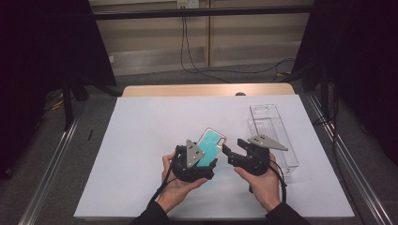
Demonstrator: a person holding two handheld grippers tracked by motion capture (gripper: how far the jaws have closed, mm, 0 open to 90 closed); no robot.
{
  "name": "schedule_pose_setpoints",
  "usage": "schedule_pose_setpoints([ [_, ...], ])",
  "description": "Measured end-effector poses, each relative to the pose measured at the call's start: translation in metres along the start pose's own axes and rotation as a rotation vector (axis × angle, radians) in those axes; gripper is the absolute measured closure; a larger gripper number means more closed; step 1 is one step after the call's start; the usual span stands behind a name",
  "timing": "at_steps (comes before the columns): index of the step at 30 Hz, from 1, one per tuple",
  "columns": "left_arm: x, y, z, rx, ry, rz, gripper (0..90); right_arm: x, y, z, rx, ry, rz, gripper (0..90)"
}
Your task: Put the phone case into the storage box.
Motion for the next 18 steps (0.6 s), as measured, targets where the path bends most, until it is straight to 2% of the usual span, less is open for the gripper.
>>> schedule_pose_setpoints([
  [6, 0.000, -0.002, -0.006, 0.004, -0.011, -0.001, 16.9, -0.004, -0.003, -0.001, 0.018, -0.034, -0.002, 40.9],
  [13, 0.000, -0.003, -0.005, -0.007, -0.016, 0.000, 16.9, -0.001, -0.007, 0.002, 0.010, -0.061, 0.019, 49.2],
  [18, 0.001, -0.004, -0.005, -0.010, -0.025, 0.000, 16.9, 0.001, -0.013, 0.005, 0.004, -0.104, 0.034, 54.4],
])
Point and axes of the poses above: each handheld gripper's, and its own axes: y roughly backward along the jaws, x roughly out of its underside, z roughly to its left, the point moved 6 cm from there along -y, roughly forward along the jaws, and after that the axes turned 4 degrees about -x, right-handed, at the moved point
